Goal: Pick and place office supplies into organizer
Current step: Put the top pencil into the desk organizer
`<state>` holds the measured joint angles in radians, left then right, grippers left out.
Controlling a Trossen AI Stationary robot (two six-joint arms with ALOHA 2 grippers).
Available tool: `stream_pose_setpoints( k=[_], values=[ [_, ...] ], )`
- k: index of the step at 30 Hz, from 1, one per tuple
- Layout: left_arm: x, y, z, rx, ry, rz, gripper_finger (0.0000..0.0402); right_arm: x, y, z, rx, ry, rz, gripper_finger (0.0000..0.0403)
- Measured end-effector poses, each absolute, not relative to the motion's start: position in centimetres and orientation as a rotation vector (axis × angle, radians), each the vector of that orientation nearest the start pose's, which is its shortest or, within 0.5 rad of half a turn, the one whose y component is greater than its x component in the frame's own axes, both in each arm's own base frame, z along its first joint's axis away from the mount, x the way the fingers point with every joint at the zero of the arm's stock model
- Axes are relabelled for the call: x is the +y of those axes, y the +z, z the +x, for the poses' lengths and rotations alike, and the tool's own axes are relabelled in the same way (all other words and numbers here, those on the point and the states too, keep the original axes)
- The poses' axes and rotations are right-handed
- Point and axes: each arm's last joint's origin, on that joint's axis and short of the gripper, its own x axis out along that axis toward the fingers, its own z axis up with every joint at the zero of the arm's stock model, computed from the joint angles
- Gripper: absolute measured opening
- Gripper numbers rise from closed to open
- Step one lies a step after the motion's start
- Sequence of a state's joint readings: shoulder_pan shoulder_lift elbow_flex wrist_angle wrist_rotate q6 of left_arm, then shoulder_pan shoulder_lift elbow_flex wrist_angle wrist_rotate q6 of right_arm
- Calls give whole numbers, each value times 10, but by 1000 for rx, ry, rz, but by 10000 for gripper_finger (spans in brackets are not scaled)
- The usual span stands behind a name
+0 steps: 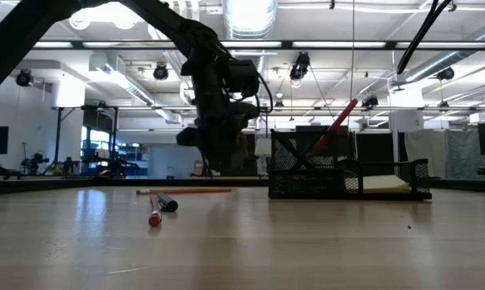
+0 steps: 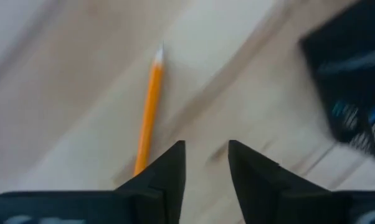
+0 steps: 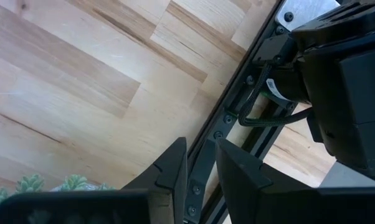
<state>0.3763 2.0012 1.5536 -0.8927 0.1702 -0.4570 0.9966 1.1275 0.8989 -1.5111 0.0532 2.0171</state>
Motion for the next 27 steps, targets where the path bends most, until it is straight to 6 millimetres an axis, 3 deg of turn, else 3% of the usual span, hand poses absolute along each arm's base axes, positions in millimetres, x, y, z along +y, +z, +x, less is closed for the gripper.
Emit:
stream_pose_setpoints(
  k=[10, 18, 27],
  values=[
    [152, 193, 386, 1158, 535, -625, 7, 119, 250, 79, 1368, -935, 660, 77],
    [156, 193, 390, 1093, 539, -615, 0, 119, 250, 79, 1368, -934, 659, 77],
    [158, 169, 393, 1146, 591, -734, 0, 119, 250, 79, 1371, -928, 651, 77]
  ],
)
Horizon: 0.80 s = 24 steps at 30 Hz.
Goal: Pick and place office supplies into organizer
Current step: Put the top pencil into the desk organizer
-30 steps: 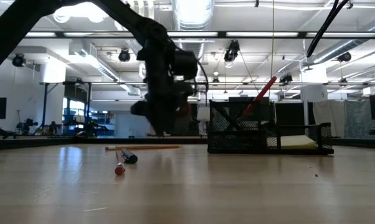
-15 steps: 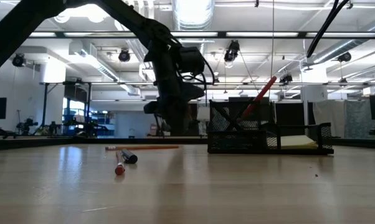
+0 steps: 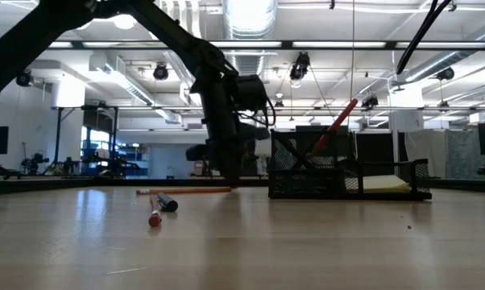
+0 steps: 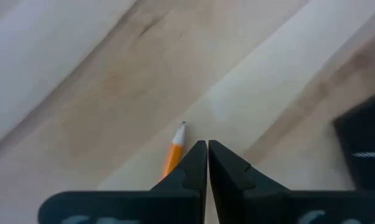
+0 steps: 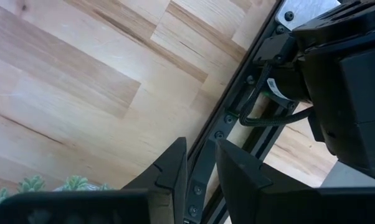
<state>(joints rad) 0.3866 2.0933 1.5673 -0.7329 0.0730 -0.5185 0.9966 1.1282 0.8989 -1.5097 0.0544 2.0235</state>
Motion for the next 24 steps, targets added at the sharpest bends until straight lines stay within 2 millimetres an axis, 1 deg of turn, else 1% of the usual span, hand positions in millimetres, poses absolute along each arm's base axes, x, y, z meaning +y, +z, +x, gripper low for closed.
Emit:
stream_pose_setpoints(
  k=[3, 8, 13, 24],
  values=[
    [158, 165, 394, 1155, 593, -734, 0, 119, 250, 79, 1371, -929, 653, 77],
    [159, 170, 394, 1139, 598, -727, 0, 120, 249, 79, 1367, -932, 664, 77],
    [162, 176, 396, 1109, 659, -677, 0, 120, 249, 79, 1367, -933, 663, 77],
    [164, 167, 387, 1145, 703, -704, 0, 119, 250, 79, 1367, -936, 658, 77]
  ],
)
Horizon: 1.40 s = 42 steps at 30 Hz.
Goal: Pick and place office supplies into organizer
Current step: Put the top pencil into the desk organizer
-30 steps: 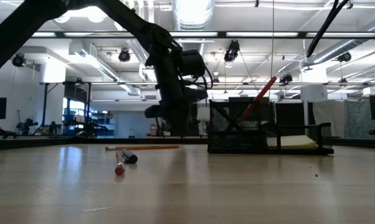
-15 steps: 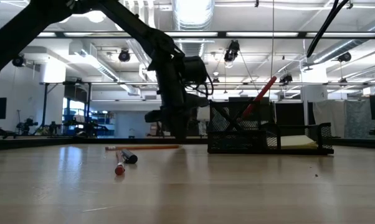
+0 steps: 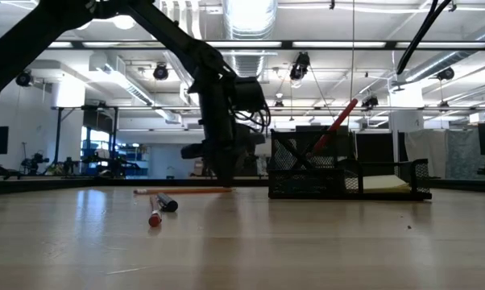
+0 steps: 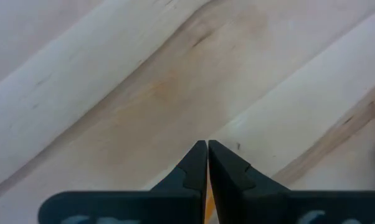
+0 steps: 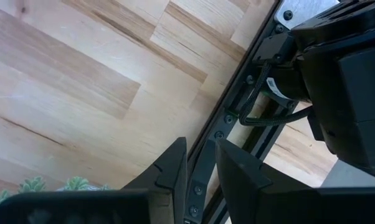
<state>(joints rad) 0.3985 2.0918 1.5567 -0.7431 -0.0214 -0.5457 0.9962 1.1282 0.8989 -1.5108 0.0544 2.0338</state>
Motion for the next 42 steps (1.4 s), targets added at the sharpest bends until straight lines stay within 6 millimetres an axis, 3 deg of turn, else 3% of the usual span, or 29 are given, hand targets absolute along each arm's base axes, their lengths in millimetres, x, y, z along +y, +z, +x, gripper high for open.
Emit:
stream_pose_setpoints(
  k=[9, 15, 24, 31, 35, 39, 42],
  values=[
    [163, 164, 386, 1154, 697, -712, 0, 119, 250, 79, 1369, -934, 655, 77],
    [162, 175, 395, 1096, 659, -713, 0, 119, 250, 79, 1369, -935, 655, 77],
    [149, 166, 392, 1155, 636, -704, 0, 119, 250, 79, 1368, -933, 657, 77],
    [144, 182, 399, 1168, 442, -493, 0, 119, 250, 79, 1371, -928, 651, 77],
    [141, 190, 392, 1242, 453, -669, 0, 119, 250, 79, 1371, -928, 652, 77],
    [142, 194, 389, 1247, 602, -701, 0, 119, 249, 79, 1371, -930, 646, 77],
    [144, 195, 393, 1190, 605, -725, 0, 118, 248, 78, 1373, -929, 635, 77]
  ],
)
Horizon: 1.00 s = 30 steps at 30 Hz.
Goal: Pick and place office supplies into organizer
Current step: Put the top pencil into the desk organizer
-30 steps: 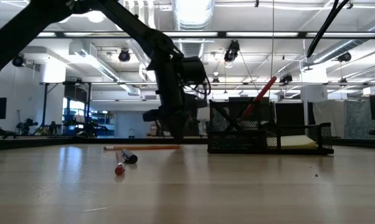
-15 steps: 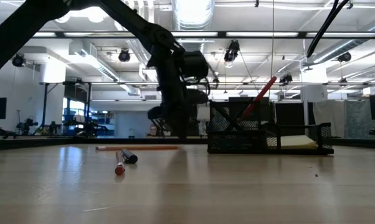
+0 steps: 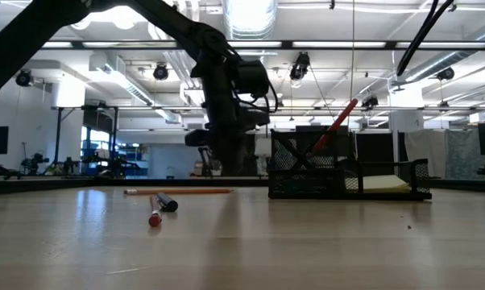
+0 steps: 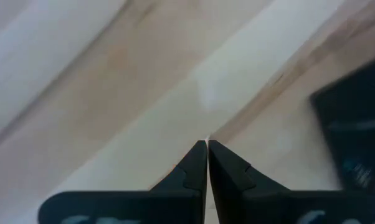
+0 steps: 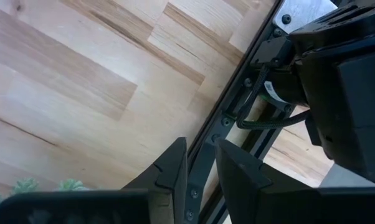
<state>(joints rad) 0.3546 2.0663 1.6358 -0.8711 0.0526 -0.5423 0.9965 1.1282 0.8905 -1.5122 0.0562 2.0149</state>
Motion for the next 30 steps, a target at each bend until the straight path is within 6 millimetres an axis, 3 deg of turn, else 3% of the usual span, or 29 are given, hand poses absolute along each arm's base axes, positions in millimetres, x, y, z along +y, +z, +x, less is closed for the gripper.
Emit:
stream_pose_setpoints(
  k=[10, 30],
  values=[
    [144, 174, 397, 1235, 590, -737, 0, 118, 245, 78, 1374, -936, 629, 77],
    [140, 167, 394, 1245, 592, -741, 0, 117, 245, 78, 1379, -928, 618, 77]
  ],
)
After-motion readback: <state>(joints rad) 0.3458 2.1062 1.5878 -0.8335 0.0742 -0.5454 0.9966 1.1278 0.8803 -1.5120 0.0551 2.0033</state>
